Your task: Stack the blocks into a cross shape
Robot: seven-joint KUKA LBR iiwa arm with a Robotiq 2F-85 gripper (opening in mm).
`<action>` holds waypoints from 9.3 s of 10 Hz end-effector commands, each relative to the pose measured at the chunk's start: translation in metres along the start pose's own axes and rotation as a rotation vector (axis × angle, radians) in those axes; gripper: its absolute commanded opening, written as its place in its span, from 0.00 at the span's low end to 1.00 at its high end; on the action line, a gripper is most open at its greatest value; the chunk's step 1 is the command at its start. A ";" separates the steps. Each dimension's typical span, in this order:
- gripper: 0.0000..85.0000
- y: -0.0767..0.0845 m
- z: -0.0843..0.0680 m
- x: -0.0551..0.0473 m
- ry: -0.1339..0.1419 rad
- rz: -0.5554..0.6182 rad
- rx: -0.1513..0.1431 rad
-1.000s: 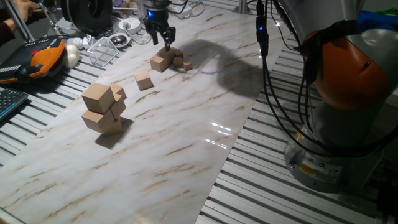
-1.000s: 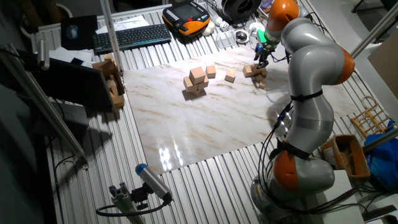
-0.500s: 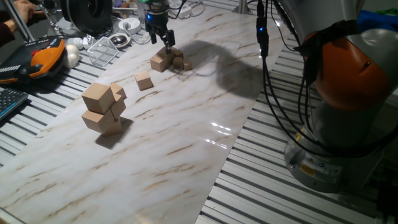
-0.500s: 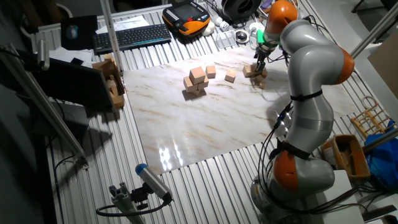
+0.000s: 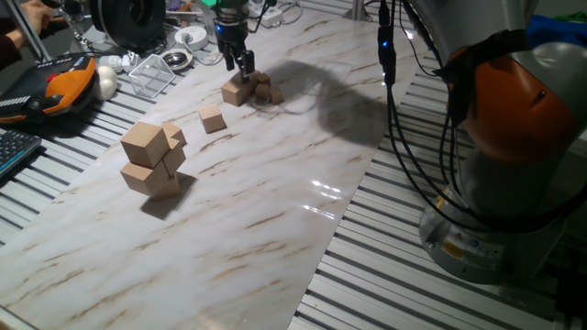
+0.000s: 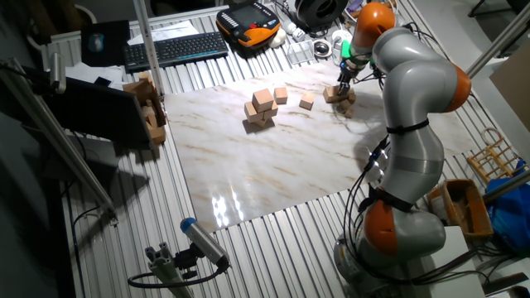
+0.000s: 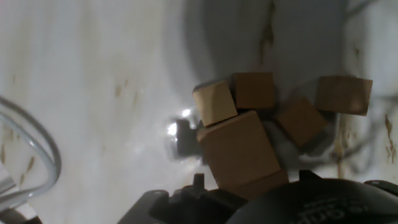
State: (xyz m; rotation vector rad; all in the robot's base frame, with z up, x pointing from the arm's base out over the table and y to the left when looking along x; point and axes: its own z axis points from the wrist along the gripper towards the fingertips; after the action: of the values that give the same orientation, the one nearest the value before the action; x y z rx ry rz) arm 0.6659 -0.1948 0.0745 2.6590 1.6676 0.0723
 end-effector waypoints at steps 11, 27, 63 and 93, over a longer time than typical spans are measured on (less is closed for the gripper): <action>0.80 -0.001 0.010 0.000 0.020 -0.197 -0.001; 0.80 -0.005 0.022 -0.004 0.015 -0.249 0.010; 0.00 -0.003 0.020 -0.002 0.014 -0.372 -0.001; 0.00 -0.050 -0.043 0.095 -0.008 -0.440 -0.018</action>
State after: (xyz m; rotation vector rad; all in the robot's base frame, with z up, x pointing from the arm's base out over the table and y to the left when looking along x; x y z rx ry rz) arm 0.6606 -0.0882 0.1198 2.2107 2.1882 0.0737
